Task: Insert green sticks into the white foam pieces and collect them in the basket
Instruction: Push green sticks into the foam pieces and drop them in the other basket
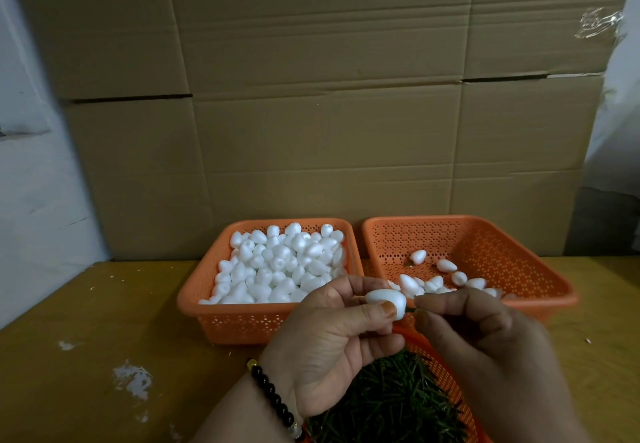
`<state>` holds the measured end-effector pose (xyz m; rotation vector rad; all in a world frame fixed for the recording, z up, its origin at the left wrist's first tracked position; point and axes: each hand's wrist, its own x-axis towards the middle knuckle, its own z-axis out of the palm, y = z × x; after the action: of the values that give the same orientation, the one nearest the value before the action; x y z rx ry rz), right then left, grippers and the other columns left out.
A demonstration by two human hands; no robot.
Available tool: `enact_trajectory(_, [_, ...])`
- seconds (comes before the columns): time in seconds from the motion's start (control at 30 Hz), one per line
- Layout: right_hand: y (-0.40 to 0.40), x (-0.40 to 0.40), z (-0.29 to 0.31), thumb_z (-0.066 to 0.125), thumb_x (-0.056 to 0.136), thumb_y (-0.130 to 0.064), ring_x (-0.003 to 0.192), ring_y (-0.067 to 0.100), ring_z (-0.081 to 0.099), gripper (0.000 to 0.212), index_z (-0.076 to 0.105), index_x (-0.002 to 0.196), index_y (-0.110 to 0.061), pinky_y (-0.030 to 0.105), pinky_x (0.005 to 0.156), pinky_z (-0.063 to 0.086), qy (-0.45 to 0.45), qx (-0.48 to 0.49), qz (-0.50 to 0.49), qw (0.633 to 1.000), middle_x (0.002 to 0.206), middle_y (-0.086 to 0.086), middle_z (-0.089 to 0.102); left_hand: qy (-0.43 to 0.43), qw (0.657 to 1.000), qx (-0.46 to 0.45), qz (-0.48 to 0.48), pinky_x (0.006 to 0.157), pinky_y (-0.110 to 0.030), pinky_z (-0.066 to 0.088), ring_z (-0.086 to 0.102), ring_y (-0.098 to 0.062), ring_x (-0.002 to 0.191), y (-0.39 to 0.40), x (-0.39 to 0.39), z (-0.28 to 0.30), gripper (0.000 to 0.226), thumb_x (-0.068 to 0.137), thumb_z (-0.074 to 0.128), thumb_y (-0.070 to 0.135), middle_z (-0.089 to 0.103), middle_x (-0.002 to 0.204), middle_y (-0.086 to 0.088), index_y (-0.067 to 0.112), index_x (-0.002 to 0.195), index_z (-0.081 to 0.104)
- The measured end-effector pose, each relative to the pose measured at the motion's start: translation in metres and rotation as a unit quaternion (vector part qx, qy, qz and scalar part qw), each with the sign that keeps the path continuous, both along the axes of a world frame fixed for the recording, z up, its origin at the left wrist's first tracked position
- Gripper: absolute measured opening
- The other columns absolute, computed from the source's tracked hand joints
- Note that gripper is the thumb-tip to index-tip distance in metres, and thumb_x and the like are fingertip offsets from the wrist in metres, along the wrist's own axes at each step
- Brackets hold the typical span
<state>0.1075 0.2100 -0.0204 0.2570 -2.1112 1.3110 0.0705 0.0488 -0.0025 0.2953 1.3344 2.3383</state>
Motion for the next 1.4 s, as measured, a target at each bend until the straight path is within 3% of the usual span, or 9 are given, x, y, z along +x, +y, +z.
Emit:
enact_trajectory(0.3, [0.0004,0.0006,-0.0011,0.078,0.069,-0.007,0.068,-0.006,0.065,0.029,0.071,0.072,-0.035,0.006,0.059,0.048,0.022,0.006,-0.001,1.0,0.07,-0.023,0.069,-0.017,1.0,0.016,-0.01,0.055,-0.029,0.056,0.061,-0.014,0.06,-0.0002,-0.001,-0.0017,0.03,0.061,0.075,-0.003,0.067,0.079,-0.014,0.001,0.09,0.069])
enact_trajectory(0.5, [0.0001,0.0004,0.0001,0.079,0.068,-0.006,0.069,-0.008,0.066,0.029,0.072,0.072,-0.033,0.005,0.061,0.047,0.026,0.005,-0.008,1.0,0.07,-0.025,0.069,-0.023,0.999,0.019,-0.012,0.055,-0.028,0.056,0.062,-0.013,0.059,0.0012,-0.0001,-0.0017,0.042,0.056,0.079,0.001,0.067,0.078,-0.013,0.0,0.095,0.065])
enact_trajectory(0.67, [0.0005,0.0007,-0.0006,0.078,0.069,-0.007,0.071,-0.006,0.067,0.026,0.073,0.074,-0.031,0.012,0.065,0.052,0.013,0.0,-0.005,1.0,0.075,-0.022,0.071,-0.03,0.999,0.026,-0.015,0.055,-0.027,0.056,0.061,-0.012,0.059,0.002,0.0,-0.0015,0.035,0.065,0.076,-0.001,0.067,0.079,-0.012,-0.001,0.097,0.063])
enact_trajectory(0.83, [0.0002,0.0006,0.0013,0.078,0.069,-0.007,0.073,-0.007,0.066,0.025,0.073,0.073,-0.031,0.011,0.069,0.052,0.017,0.003,-0.011,1.0,0.076,-0.024,0.07,-0.034,0.999,0.035,-0.018,0.054,-0.027,0.056,0.061,-0.012,0.058,0.0033,0.0011,-0.0007,0.025,0.067,0.071,-0.002,0.066,0.077,-0.012,-0.001,0.092,0.066])
enact_trajectory(1.0, [0.0015,-0.0012,-0.0008,0.077,0.07,-0.008,0.069,-0.004,0.067,0.025,0.073,0.077,-0.031,0.01,0.061,0.051,0.006,-0.009,0.001,1.0,0.075,-0.019,0.071,-0.049,0.998,0.041,-0.018,0.054,-0.028,0.056,0.061,-0.013,0.058,0.0027,0.0012,0.0005,0.019,0.069,0.069,-0.004,0.066,0.077,-0.012,0.001,0.087,0.07])
enact_trajectory(1.17, [0.0021,-0.0022,-0.0012,0.077,0.071,-0.003,0.073,0.002,0.068,0.036,0.069,0.091,-0.033,0.013,0.066,0.052,-0.011,-0.037,0.036,0.999,0.081,-0.008,0.072,-0.084,0.995,0.057,-0.008,0.052,-0.027,0.056,0.061,-0.013,0.056,0.0034,0.0013,0.0018,0.024,0.069,0.066,-0.003,0.066,0.075,-0.012,0.002,0.091,0.065])
enact_trajectory(1.33, [0.0023,-0.0019,0.0016,0.077,0.07,-0.003,0.071,0.001,0.067,0.034,0.071,0.088,-0.032,0.01,0.063,0.05,0.011,-0.009,0.03,0.999,0.079,-0.011,0.07,-0.104,0.992,0.073,-0.021,0.052,-0.028,0.056,0.062,-0.015,0.056,0.0025,0.0014,0.0034,0.015,0.07,0.065,-0.003,0.066,0.075,-0.014,0.001,0.083,0.071])
enact_trajectory(1.4, [0.0016,-0.0014,0.0036,0.076,0.069,-0.013,0.07,0.001,0.066,0.029,0.071,0.089,-0.032,0.007,0.061,0.048,0.032,-0.009,0.03,0.999,0.077,-0.013,0.069,-0.099,0.992,0.073,-0.025,0.052,-0.028,0.056,0.062,-0.015,0.057,0.0024,0.0018,0.0037,0.014,0.07,0.065,-0.003,0.067,0.075,-0.014,0.002,0.08,0.074])
